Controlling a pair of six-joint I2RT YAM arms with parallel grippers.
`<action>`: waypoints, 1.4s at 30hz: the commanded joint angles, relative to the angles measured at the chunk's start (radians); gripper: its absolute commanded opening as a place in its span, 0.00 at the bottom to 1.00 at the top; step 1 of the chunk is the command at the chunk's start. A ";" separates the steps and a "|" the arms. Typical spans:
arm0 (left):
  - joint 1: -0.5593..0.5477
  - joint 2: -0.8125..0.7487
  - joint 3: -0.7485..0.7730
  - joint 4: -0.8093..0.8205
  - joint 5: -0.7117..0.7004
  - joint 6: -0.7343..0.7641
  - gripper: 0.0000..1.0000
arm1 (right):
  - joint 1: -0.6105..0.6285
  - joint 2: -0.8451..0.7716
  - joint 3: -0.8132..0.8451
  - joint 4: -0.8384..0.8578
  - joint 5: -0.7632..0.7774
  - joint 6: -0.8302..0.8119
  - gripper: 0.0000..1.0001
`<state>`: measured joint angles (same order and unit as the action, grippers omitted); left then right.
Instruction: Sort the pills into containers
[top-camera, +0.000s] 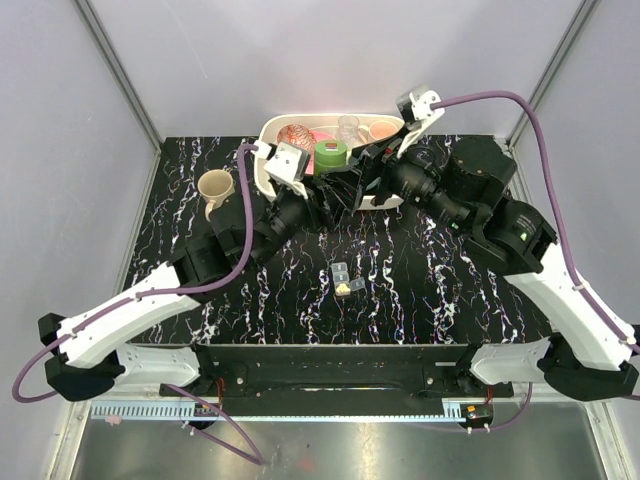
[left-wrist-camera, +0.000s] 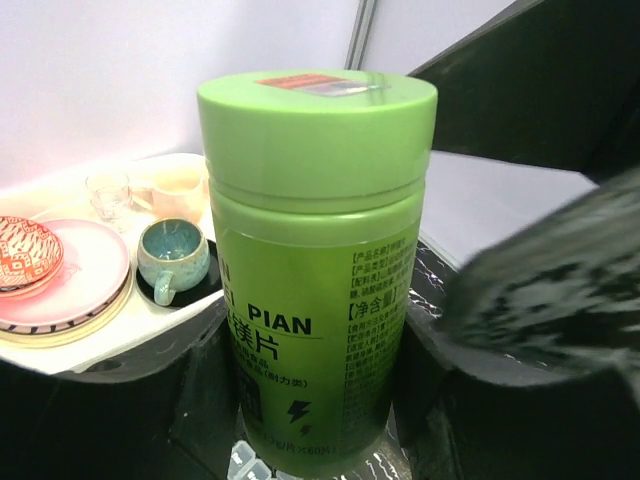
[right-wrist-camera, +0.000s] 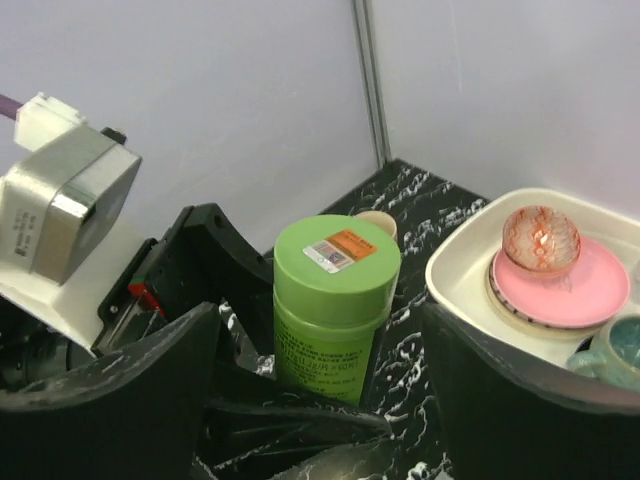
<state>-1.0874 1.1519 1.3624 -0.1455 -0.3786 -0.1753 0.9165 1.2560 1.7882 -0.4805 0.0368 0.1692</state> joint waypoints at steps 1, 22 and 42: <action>0.004 -0.061 0.001 0.076 0.022 -0.042 0.00 | 0.007 -0.055 0.051 0.020 -0.101 -0.011 0.90; 0.004 -0.207 -0.197 0.328 0.832 -0.145 0.00 | 0.007 -0.213 -0.078 -0.003 -0.529 -0.066 0.89; 0.001 -0.173 -0.186 0.299 0.882 -0.115 0.00 | 0.007 -0.158 -0.061 0.000 -0.571 0.006 0.74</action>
<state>-1.0828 0.9840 1.1511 0.0959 0.4778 -0.3031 0.9195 1.0912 1.7077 -0.5171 -0.5098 0.1448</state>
